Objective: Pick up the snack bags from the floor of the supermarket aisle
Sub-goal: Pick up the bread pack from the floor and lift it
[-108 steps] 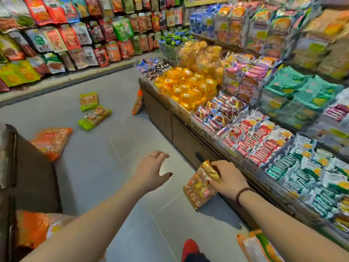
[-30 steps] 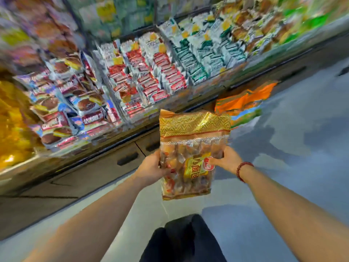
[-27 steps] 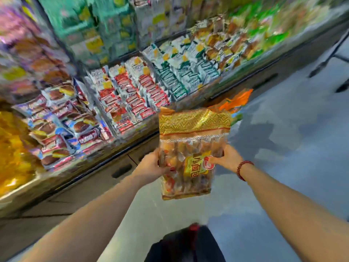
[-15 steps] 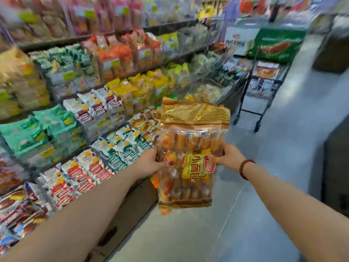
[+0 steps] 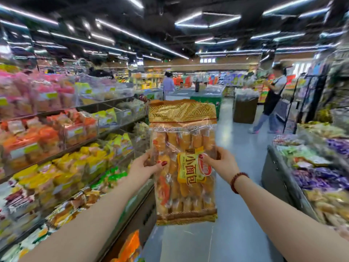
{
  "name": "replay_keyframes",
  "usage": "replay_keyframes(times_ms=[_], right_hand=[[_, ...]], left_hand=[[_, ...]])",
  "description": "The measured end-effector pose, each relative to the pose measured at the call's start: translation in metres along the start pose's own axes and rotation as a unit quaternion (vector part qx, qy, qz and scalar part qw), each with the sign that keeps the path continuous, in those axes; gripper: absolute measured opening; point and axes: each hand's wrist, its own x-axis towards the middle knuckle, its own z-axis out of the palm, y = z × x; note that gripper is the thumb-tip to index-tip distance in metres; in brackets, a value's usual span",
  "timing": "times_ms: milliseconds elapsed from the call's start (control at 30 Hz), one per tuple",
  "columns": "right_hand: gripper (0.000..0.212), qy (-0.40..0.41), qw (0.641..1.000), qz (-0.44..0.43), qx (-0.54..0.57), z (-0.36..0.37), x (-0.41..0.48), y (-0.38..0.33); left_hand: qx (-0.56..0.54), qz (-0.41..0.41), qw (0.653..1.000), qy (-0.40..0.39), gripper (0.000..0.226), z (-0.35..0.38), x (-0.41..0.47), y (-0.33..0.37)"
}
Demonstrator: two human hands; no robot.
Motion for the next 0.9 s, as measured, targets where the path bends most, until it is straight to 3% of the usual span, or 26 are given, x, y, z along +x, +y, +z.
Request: replay_keyframes(times_ms=[233,367,600,900], right_hand=[[0.020,0.077,0.997,0.012,-0.001,0.013,0.096,0.025],[0.035,0.097,0.994,0.048,-0.016,0.024,0.158,0.037],[0.022,0.126,0.989,0.075,-0.036,0.018,0.257,0.067],[0.037,0.123,0.988,0.082,-0.052,-0.027,0.406,0.150]], left_hand=[[-0.093,0.025,0.995,0.010,0.024,0.027,0.119,-0.008],[-0.076,0.046,0.996,-0.011,0.022,0.032,0.194,-0.014],[-0.060,0.060,0.995,-0.047,0.020,0.066,0.309,-0.022],[-0.034,0.051,0.997,-0.055,0.020,0.162,0.460,-0.038]])
